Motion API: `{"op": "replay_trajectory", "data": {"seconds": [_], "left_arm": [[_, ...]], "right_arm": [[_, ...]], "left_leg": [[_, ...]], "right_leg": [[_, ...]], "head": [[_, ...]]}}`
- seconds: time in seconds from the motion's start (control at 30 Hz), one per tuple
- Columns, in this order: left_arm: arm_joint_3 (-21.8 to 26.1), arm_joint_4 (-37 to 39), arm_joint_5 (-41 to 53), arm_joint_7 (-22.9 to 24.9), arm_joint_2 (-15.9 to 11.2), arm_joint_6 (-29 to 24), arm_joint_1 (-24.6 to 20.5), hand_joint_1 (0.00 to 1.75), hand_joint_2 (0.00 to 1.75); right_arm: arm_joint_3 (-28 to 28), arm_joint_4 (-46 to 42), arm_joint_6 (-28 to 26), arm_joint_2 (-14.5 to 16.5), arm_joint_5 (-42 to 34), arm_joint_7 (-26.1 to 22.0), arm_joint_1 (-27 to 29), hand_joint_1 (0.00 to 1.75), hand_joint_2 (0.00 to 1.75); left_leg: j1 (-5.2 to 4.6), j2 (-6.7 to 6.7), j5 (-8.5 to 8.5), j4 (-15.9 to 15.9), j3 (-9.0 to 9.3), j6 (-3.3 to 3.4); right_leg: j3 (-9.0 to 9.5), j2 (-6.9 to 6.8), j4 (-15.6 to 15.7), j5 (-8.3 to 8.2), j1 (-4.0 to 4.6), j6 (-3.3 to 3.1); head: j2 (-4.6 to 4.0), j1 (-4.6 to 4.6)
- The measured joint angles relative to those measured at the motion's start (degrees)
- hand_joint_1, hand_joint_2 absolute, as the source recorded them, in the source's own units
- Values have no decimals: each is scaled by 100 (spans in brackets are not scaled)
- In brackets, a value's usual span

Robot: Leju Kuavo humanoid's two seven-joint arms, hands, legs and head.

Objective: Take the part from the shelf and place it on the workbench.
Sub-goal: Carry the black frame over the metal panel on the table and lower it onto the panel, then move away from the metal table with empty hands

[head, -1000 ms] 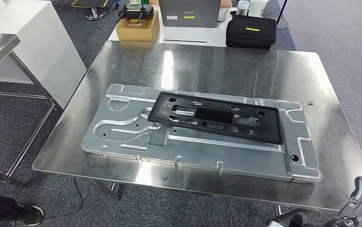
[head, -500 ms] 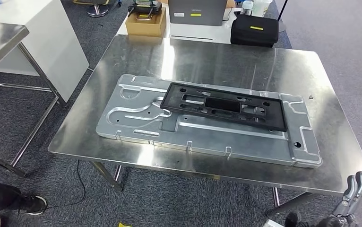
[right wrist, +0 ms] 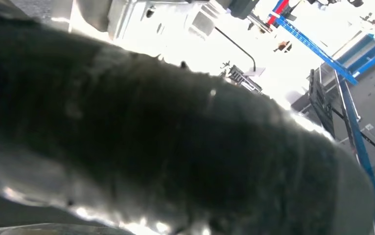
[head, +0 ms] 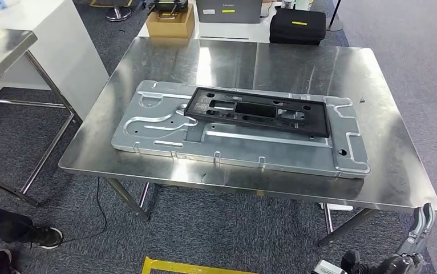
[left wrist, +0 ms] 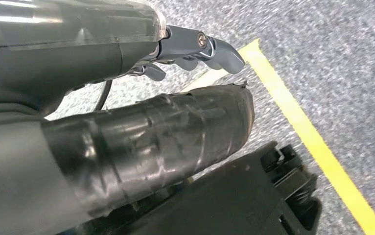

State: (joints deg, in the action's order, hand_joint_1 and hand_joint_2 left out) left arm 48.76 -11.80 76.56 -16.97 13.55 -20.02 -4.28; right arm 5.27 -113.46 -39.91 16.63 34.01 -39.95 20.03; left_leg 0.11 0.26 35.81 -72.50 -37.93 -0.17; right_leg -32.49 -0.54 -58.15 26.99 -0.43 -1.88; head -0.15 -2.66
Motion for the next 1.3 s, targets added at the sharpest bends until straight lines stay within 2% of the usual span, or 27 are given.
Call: {"op": "replay_trajectory", "data": {"seconds": [0.03,0.07,0.13,0.17,0.23,0.3,0.33,0.37,0.4,0.47,0.5,0.53,0.57,0.63,0.7,0.73,0.77,0.83,0.9,1.0,1.03,1.07,1.1,1.13,1.17,1.23,1.3], "left_arm": [[0,0,0,1,-2,0,0,0,0],[1,0,0,3,-4,0,-1,0,0],[2,0,-3,10,-12,0,-6,0,0],[2,0,-5,13,-15,0,-11,0,0],[5,0,-9,17,-19,0,-18,0,0],[13,0,-15,23,-20,1,-12,0,0],[16,0,-17,28,-21,1,-11,0,0],[19,0,-19,32,-22,2,-11,0,0],[19,0,-20,36,-23,2,-14,0,0],[20,0,-21,36,-24,2,-17,0,0],[21,0,-21,36,-25,2,-15,0,0],[21,0,-21,36,-26,3,-12,0,0],[22,0,-21,36,-27,3,-11,0,0],[22,0,-21,36,-28,4,-11,0,0],[22,0,-21,36,-28,4,-11,0,0],[23,0,-22,36,-28,4,-12,0,0],[26,0,-23,35,-28,4,-14,0,0],[33,0,-26,35,-29,4,-11,0,0],[41,0,-33,36,-33,4,-4,0,0],[64,0,-55,36,-37,4,3,0,0],[75,0,-60,36,-39,4,3,0,0],[85,0,-65,36,-41,4,3,0,0],[93,0,-69,36,-44,3,3,0,0],[101,0,-73,36,-48,2,0,0,0],[107,0,-76,34,-52,1,-7,0,0],[118,0,-81,23,-60,-1,-20,0,0],[129,0,-86,11,-63,-2,-16,0,0]], "right_arm": [[0,10,0,0,-5,0,-1,0,0],[0,20,0,1,-9,0,-1,0,0],[0,38,0,8,-11,0,-2,0,0],[0,44,0,15,-11,0,-5,0,0],[0,57,0,30,-10,-1,-17,0,0],[0,75,0,43,-9,-3,-36,0,0],[0,85,0,48,-9,-4,-42,0,0],[0,96,0,49,-9,-5,-46,0,0],[0,108,0,50,-9,-6,-49,0,0],[0,137,0,50,-8,-7,-54,0,0],[0,152,0,50,-8,-7,-56,0,0],[0,166,0,50,-8,-7,-56,0,0],[0,179,0,50,-9,-7,-58,0,0],[0,194,0,50,-38,-7,-67,0,0],[-2,197,0,50,-108,-7,-87,0,0],[-5,199,0,50,-156,-9,-94,0,0],[-12,203,0,50,-208,-11,-98,0,0],[-34,218,0,50,-320,-15,-97,0,0],[-63,236,0,50,-425,-15,-100,0,0],[-124,287,8,41,-641,10,-101,0,0],[-140,315,11,32,-719,25,-101,0,0],[-150,343,11,19,-799,40,-101,0,0],[-158,369,11,2,-882,54,-100,0,0],[-169,392,11,-18,-970,66,-100,0,0],[-182,408,11,-37,-1057,78,-98,0,0],[-210,432,19,-79,-1227,94,-96,0,0],[-234,451,34,-122,-1396,98,-92,0,0]], "left_leg": [[3,0,-13,-141,28,-4],[5,1,-142,-85,154,-2],[4,0,-427,549,670,24],[-6,0,-470,982,967,44],[-32,-3,-412,1525,1282,98],[-39,1,-449,1622,1266,176],[-32,12,-505,1640,1237,221],[-23,24,-569,1657,1194,270],[-15,37,-637,1673,1137,312],[-26,53,-750,1664,989,358],[-30,57,-806,1652,908,362],[-34,60,-862,1633,822,356],[-35,61,-912,1606,733,347],[-34,57,-993,1534,571,314],[-48,49,-1051,1448,450,263],[-53,47,-1082,1417,409,230],[-55,47,-1119,1399,375,195],[-39,41,-1138,1366,315,121],[-20,28,-885,1152,213,64],[2,21,-163,220,-41,18],[5,21,-79,-24,-56,12],[6,21,-127,-100,12,12],[7,21,-289,40,183,19],[6,20,-458,347,443,35],[0,19,-521,744,726,56],[-26,14,-481,1397,1138,117],[-52,12,-456,1585,1191,194]], "right_leg": [[-82,-5,-14,-54,6,4],[-166,-8,-33,-105,9,12],[-306,-11,-83,-196,9,40],[-358,-11,-109,-238,15,63],[-404,-17,-127,-325,20,123],[-416,-22,-111,-411,17,193],[-435,-13,-132,-389,10,224],[-471,-1,-218,-266,4,252],[-530,11,-403,-43,-3,277],[-687,25,-1047,531,-27,313],[-739,25,-1379,695,-36,329],[-732,24,-1596,722,-45,340],[-641,24,-1635,627,-53,346],[-171,25,-1142,339,-73,342],[356,31,-381,314,-60,309],[496,36,-133,373,-44,285],[536,40,-10,420,-22,257],[480,36,37,382,-28,176],[392,18,53,288,-39,82],[180,-9,45,124,0,8],[89,-12,35,60,12,6],[-5,-14,18,0,20,9],[-96,-14,-6,-51,23,17],[-181,-13,-40,-97,24,29],[-253,-11,-73,-137,27,46],[-335,-13,-113,-219,29,102],[-356,-22,-104,-312,24,171]], "head": [[0,0],[0,0],[0,2],[0,2],[0,0],[0,-1],[0,0],[0,-2],[0,-4],[0,-6],[0,-5],[0,-5],[0,-4],[0,-4],[0,-2],[0,-1],[0,1],[0,1],[0,5],[0,18],[0,18],[0,18],[0,19],[0,19],[0,20],[0,15],[0,17]]}}
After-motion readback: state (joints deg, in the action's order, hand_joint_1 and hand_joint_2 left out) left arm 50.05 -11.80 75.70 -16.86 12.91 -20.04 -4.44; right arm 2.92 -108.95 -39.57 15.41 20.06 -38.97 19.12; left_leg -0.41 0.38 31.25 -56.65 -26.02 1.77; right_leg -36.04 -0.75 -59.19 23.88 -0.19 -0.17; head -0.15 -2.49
